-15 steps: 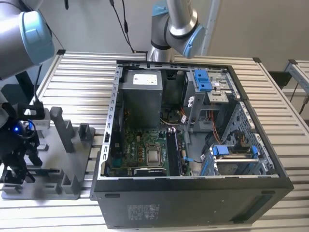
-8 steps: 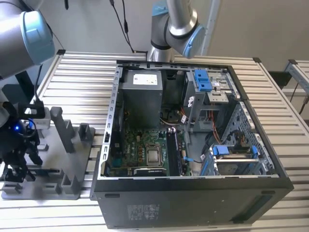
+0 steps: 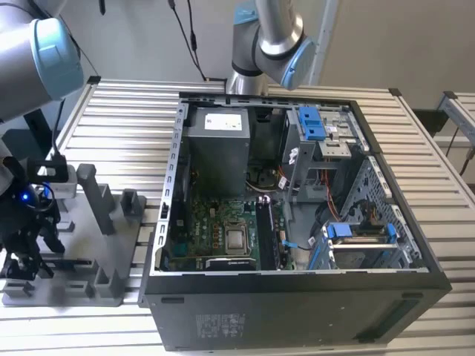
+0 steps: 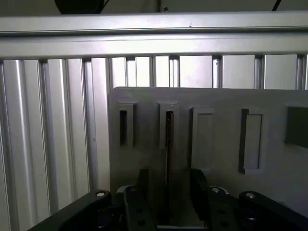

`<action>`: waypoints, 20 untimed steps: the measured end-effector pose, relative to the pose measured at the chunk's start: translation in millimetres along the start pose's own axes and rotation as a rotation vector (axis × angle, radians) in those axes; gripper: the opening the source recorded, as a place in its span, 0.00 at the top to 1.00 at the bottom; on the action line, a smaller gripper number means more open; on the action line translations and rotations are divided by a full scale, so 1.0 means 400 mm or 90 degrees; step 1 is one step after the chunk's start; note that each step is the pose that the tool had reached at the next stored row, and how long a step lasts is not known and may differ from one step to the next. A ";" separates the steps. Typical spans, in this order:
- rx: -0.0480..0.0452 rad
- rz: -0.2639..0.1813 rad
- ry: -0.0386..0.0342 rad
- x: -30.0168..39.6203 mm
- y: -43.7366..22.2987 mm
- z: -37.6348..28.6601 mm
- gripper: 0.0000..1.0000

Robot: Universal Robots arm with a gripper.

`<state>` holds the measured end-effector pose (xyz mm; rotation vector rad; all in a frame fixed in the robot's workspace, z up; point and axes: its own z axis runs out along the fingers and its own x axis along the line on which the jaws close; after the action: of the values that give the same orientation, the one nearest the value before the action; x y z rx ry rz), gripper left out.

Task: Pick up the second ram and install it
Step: 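Pick up the second ram and move it above second insertion slot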

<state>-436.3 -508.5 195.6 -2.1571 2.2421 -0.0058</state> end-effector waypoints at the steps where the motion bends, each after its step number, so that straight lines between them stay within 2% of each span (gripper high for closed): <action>1: -0.0001 0.000 -0.0001 0.000 0.000 0.001 0.52; 14: -0.0001 0.000 -0.0011 0.000 0.001 0.003 0.51; 15: -0.0001 0.000 -0.0012 0.000 0.001 0.003 0.44; 20: -0.0001 0.000 -0.0016 0.000 0.001 0.003 0.46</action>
<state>-436.6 -508.3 194.3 -2.1558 2.2409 -0.0029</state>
